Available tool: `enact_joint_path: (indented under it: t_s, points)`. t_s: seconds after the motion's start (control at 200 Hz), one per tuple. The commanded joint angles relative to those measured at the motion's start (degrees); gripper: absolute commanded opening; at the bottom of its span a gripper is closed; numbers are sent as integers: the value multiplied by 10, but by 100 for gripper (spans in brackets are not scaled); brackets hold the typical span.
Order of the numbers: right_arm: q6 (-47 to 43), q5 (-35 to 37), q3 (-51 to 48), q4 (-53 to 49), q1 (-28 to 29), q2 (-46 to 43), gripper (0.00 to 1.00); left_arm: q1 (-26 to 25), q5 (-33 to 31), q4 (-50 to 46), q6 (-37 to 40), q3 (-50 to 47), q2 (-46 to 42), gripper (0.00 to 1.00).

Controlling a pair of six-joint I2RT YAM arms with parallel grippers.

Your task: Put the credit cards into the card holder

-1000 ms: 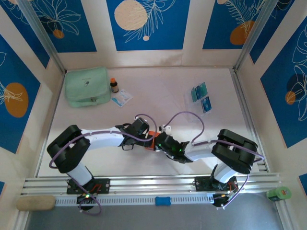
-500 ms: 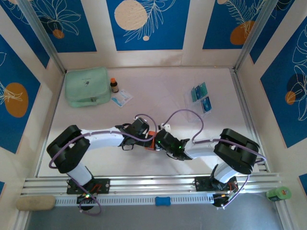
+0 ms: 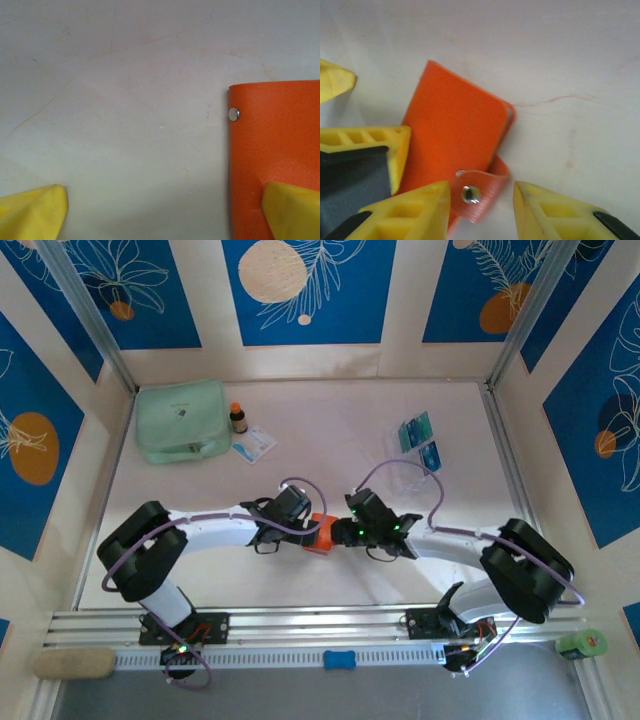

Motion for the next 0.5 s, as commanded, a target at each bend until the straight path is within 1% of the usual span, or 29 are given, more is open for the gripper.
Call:
enact_joint_path:
  t_s: [0.0, 0.105, 0.21, 0.34, 0.495]
  points:
    - [-18, -51, 6, -75, -28, -42, 39, -3, 6, -7, -4, -22, 16, 100]
    - [-19, -61, 8, -100, -49, -72, 39, -3, 7, -6, -7, -21, 12, 100]
    - [-15, -60, 17, -136, -52, -80, 39, -3, 8, -6, -8, -22, 5, 100]
    - [4, -67, 29, -173, -49, -59, 38, -3, 14, -3, -9, -25, 2, 100]
    - [19, -83, 40, -179, -37, -41, 38, -5, 21, 8, -30, -43, -11, 100]
